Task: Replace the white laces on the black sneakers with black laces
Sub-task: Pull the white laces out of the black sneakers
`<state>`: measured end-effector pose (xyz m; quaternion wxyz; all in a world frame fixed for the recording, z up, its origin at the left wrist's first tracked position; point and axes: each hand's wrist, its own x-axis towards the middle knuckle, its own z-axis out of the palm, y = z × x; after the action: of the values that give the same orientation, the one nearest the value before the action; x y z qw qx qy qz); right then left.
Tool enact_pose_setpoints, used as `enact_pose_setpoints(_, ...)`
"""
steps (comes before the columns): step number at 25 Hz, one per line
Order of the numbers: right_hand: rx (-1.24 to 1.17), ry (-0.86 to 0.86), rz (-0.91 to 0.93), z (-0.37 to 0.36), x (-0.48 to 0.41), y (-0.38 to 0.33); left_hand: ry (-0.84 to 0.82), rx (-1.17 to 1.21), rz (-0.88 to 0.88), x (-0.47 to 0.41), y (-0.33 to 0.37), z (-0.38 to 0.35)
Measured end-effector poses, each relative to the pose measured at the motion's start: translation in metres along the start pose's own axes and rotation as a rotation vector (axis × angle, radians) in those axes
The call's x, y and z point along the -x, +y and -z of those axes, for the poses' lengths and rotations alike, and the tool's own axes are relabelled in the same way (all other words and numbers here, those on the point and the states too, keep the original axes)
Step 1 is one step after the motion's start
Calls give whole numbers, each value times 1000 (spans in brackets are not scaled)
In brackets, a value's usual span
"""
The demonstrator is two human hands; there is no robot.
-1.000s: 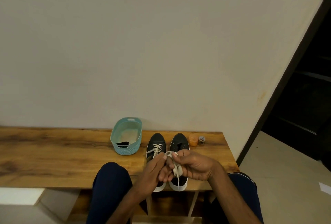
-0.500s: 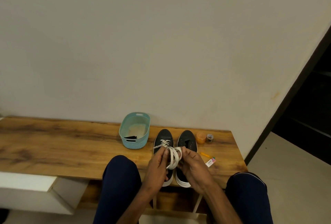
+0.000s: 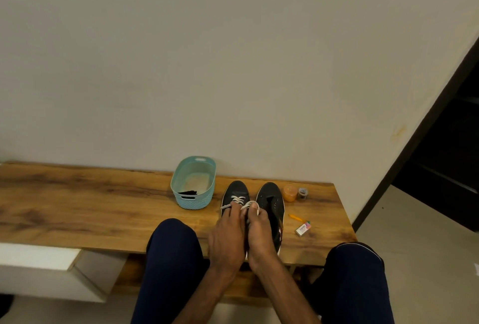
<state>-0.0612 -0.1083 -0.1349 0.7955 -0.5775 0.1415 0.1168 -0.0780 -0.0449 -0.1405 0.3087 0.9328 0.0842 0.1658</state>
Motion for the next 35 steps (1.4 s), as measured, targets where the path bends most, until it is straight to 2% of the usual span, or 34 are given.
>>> enact_pose_setpoints(2,-5,91,35,-5,-2,3,-23,-26,-15,-2,-2,0)
enact_pose_setpoints(4,-77,40,6,-7,-4,3,-59,16,-21,-4,-5,-4)
enact_pose_setpoints(6,-137,-36,-33,-6,-8,5,-151,-39,-63,-6,-13,-9)
enact_pose_setpoints(7,-169,-38,-53,-5,-11,7,-208,-104,-117,-7,-19,-10)
enact_pose_setpoints(9,-271,13,-81,-3,-22,9,-270,-16,-125,-15,-34,-8)
enact_pose_setpoints(11,-419,104,-98,-3,-39,9,-271,194,50,-27,-51,-2)
enact_pose_setpoints(13,-493,143,-127,-2,-56,7,-139,359,261,-49,-74,1)
enact_pose_setpoints(16,-411,83,-165,-2,-78,14,18,412,644,-108,-110,6)
enact_pose_setpoints(18,-299,-5,-155,1,-87,21,-3,453,882,-144,-132,13)
enact_pose_setpoints(20,-218,-86,-133,6,-96,29,-81,524,989,-167,-151,12)
enact_pose_setpoints(24,-160,-134,-120,9,-114,31,-289,380,972,-185,-183,-2)
enact_pose_setpoints(26,-136,-156,-106,7,-121,28,-336,319,958,-191,-196,-6)
enact_pose_setpoints(29,-105,-170,-111,6,-124,25,-309,157,864,-199,-212,2)
enact_pose_setpoints(33,-81,-184,-113,7,-122,26,-290,-295,642,-215,-234,22)
enact_pose_setpoints(35,-74,-189,-112,9,-122,25,-260,-442,546,-227,-245,25)
